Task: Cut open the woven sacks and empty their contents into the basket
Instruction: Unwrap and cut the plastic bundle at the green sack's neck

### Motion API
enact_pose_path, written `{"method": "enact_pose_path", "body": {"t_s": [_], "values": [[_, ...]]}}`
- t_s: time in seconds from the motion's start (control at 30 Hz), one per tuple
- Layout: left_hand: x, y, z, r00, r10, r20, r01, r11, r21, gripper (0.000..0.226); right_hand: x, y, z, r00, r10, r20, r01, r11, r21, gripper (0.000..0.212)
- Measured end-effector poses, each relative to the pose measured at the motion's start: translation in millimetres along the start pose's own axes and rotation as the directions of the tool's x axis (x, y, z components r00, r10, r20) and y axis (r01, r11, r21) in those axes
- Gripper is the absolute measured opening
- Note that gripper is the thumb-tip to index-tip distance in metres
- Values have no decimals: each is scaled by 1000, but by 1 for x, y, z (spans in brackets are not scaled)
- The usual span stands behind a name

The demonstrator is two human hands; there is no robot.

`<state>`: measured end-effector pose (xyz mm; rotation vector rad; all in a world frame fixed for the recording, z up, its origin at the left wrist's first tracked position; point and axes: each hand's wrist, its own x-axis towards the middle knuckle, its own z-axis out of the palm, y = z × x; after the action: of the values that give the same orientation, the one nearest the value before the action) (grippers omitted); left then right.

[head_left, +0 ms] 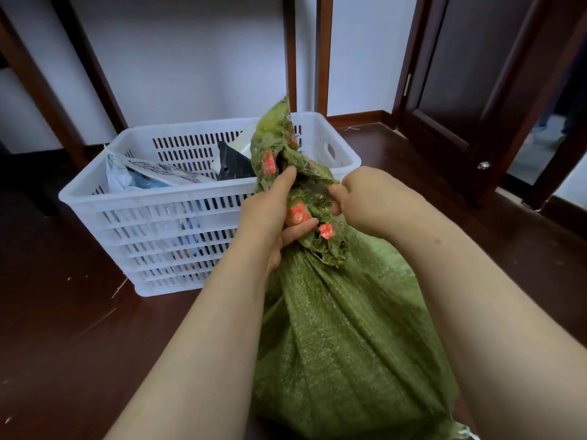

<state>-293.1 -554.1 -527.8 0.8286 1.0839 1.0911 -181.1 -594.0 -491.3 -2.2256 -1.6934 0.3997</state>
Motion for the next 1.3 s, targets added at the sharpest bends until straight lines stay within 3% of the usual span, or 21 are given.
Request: {"method": "enact_pose_path", "body": {"t_s": [0.13,0.2,0.3,0.37,0.5,0.8,0.87,0.97,1.07,1.13,1.23,1.3], "values": [[5,-5,1,998,53,-32,-54,998,-36,25,-11,-12,2,1000,28,6,-27,995,-98,15],[9,-8,2,993,100,-64,-102,994,-34,29,-20,-18,5,1000,-9,-16,6,987,-162,12],[13,-10,1,979,157,-133,-160,987,-18,14,-32,-25,13,992,-106,-72,85,966,-245,11],[17,-10,-2,963,173,-205,-175,984,8,25,-35,-29,18,989,-130,-69,108,958,-264,14],[18,-14,-5,940,137,-313,-160,986,-49,44,-38,-32,19,993,-121,9,118,945,-304,29],[18,-2,-14,929,54,-367,-132,973,-191,38,-42,-24,8,993,-78,85,103,929,-356,32],[17,-1,-13,949,56,-309,-112,980,-167,34,-35,-21,0,993,-78,84,98,956,-278,30],[16,0,-12,971,45,-237,-76,989,-126,24,-22,-9,-22,989,-70,127,70,998,6,26],[13,-2,-13,985,31,-170,-51,992,-117,22,-16,9,-35,990,21,142,-74,923,377,35],[8,-1,-11,995,25,-96,-38,989,-140,17,-8,17,-24,997,67,28,-71,860,505,41],[1,-1,-11,1000,12,27,-8,987,-160,12,5,20,9,978,95,-188,25,834,552,37],[-2,-1,-12,997,3,75,8,989,-150,11,11,20,26,969,112,-219,39,809,587,31]]}}
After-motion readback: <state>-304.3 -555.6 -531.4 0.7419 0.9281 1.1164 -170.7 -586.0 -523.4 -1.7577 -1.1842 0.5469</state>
